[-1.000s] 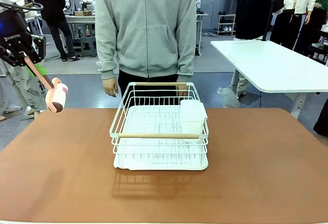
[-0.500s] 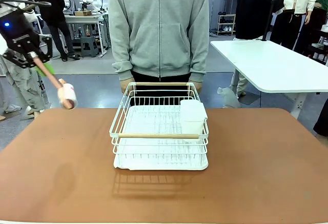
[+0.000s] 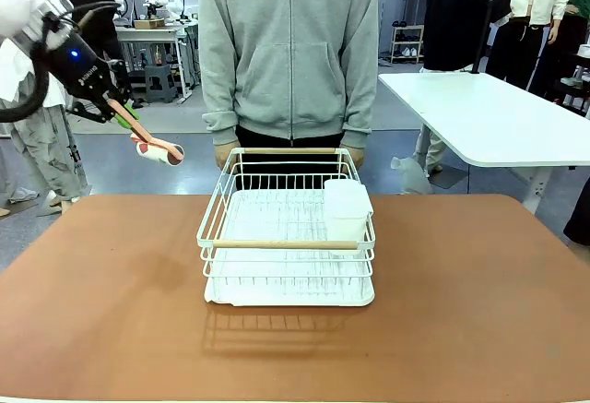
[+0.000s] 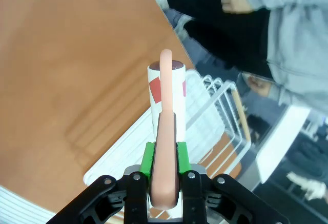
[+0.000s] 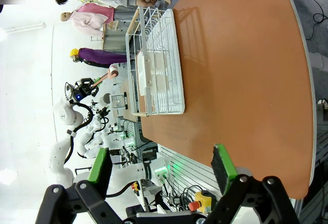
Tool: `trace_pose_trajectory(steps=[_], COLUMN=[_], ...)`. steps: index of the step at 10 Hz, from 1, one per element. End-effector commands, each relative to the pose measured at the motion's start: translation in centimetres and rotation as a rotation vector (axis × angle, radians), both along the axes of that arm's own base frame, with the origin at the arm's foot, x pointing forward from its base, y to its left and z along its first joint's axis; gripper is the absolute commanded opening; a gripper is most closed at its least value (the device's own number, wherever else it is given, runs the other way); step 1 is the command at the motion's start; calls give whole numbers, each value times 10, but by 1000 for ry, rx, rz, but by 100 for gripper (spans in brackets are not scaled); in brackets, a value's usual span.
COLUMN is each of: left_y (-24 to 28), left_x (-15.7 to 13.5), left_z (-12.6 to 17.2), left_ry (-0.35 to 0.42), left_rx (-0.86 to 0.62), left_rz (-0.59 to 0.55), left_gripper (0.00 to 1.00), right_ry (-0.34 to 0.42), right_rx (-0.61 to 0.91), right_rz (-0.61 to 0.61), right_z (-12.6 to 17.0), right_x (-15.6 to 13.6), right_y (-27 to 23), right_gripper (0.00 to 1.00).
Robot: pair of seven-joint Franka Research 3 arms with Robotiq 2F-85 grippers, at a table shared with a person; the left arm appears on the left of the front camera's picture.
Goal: Clean the table.
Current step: Place the Lint Roller down when the Dish drying rack is positioned in the middle of the table.
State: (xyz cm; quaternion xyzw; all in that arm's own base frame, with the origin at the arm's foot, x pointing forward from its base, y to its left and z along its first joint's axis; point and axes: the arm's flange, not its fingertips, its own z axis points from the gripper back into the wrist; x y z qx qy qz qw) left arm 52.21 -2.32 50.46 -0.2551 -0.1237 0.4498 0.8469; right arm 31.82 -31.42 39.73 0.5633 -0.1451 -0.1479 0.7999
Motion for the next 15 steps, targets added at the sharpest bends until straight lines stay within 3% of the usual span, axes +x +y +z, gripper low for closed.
trace_pose_trajectory(steps=[1, 4, 5, 10, 15], left_y=[-8, -4, -3, -3, 3], left_x=[1, 12, 13, 30, 33], left_z=[-20, -58, -69, -112, -151], left_ry=[-16, -63, -44, -152, -84], left_rx=[31, 23, 24, -52, -53], left_rz=[143, 298, 309, 472, 494], left_gripper=[21, 21, 21, 21, 21], right_ry=[17, 17, 17, 17, 17], right_rx=[-4, -4, -4, -4, -4], right_rz=[-6, -6, -6, -6, -6], right_z=[5, 5, 5, 5, 5], right_x=[-1, -1, -1, -1, -1], right_y=[0, 0, 0, 0, 0], right_gripper=[100, 100, 100, 100, 100])
